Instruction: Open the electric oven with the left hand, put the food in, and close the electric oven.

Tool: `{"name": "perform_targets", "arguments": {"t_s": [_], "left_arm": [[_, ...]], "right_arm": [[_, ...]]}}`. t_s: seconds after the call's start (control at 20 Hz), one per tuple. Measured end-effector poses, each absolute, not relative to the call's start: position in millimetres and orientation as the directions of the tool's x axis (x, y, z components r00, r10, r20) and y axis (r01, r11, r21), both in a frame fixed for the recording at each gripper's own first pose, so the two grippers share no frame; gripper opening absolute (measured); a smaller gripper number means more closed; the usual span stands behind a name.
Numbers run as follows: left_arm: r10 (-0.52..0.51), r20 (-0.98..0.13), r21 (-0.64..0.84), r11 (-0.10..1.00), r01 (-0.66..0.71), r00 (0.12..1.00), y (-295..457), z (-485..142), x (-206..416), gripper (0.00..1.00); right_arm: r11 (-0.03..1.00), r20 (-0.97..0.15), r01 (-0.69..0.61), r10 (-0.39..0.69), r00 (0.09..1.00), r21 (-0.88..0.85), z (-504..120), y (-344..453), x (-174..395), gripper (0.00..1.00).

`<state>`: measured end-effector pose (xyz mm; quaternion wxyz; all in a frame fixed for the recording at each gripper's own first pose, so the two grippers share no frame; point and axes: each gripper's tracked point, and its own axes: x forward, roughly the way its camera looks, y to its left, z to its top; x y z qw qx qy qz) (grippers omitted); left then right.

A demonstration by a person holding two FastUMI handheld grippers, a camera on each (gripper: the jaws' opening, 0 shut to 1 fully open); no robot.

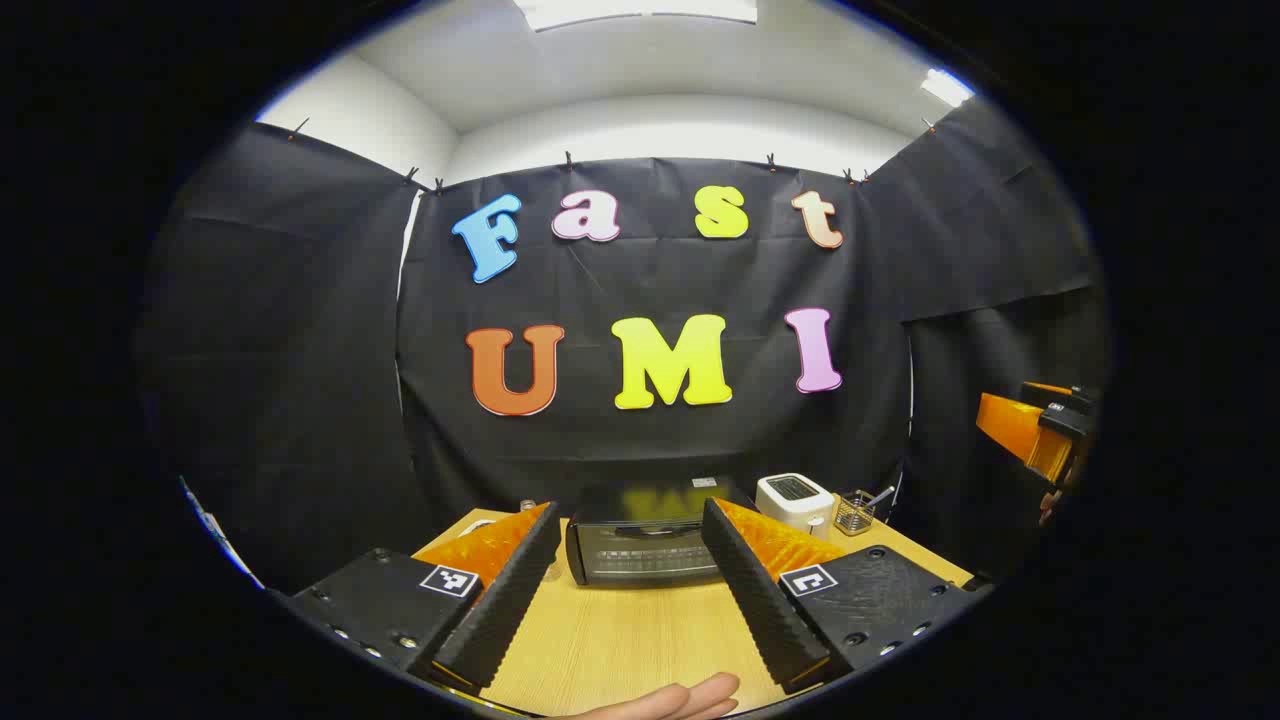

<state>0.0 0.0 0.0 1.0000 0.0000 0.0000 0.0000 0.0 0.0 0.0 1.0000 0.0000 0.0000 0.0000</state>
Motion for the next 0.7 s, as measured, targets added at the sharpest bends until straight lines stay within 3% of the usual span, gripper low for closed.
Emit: {"name": "perform_targets", "arguments": {"t_s": [0.05, 0.1, 0.15, 0.35, 0.4, 0.45, 0.5, 0.55, 0.6, 0.65, 0.7], "left_arm": [[0.001, 0.004, 0.001, 1.000, -0.001, 1.000, 0, 1, -1, 0.94], [0.000, 0.009, 0.003, 1.000, 0.000, 1.000, -1, 2, -3, 0.94], [-0.002, 0.011, 0.002, 1.000, 0.002, 1.000, -3, 2, -3, 0.94], [-0.006, 0.019, -0.003, 1.000, 0.006, 1.000, -8, 5, -3, 0.94], [-0.007, 0.014, -0.002, 1.000, 0.007, 1.000, -9, 2, -3, 0.94], [0.005, 0.016, -0.003, 1.000, -0.005, 1.000, -8, 3, -3, 0.94], [0.027, 0.026, -0.005, 1.000, -0.027, 0.999, -3, 6, -3, 0.94], [0.049, 0.037, -0.003, 0.999, -0.049, 0.998, 1, 8, -3, 0.95], [0.059, 0.044, -0.003, 0.998, -0.059, 0.997, 3, 8, 0, 0.95], [0.056, 0.040, -0.009, 0.998, -0.055, 0.998, 1, 7, 1, 0.94], [0.045, 0.036, -0.018, 0.999, -0.044, 0.998, -3, 4, 2, 0.94]], "right_arm": [[1.000, 0.002, 0.003, -0.003, 1.000, -0.005, 0, -2, -1, 0.90], [1.000, 0.002, 0.003, -0.003, 1.000, -0.009, 0, -5, -1, 0.90], [1.000, -0.002, 0.002, -0.002, 1.000, -0.011, -1, -5, -2, 1.00], [1.000, -0.002, -0.001, 0.001, 1.000, -0.009, -2, -12, -3, 1.00], [1.000, -0.002, -0.005, 0.004, 1.000, -0.006, -2, -12, -3, 0.90], [1.000, -0.006, -0.011, 0.011, 1.000, -0.001, -5, -11, -3, 1.00], [1.000, -0.011, -0.018, 0.018, 1.000, 0.001, -6, -10, -4, 1.00], [1.000, -0.006, -0.014, 0.014, 1.000, -0.002, -5, -13, -6, 0.90], [1.000, -0.002, -0.020, 0.020, 1.000, -0.005, -3, -13, -8, 1.00], [1.000, 0.000, -0.031, 0.031, 1.000, -0.004, -4, -9, -9, 0.90], [0.999, 0.005, -0.037, 0.037, 0.999, -0.003, -3, -7, -10, 0.90]]}}
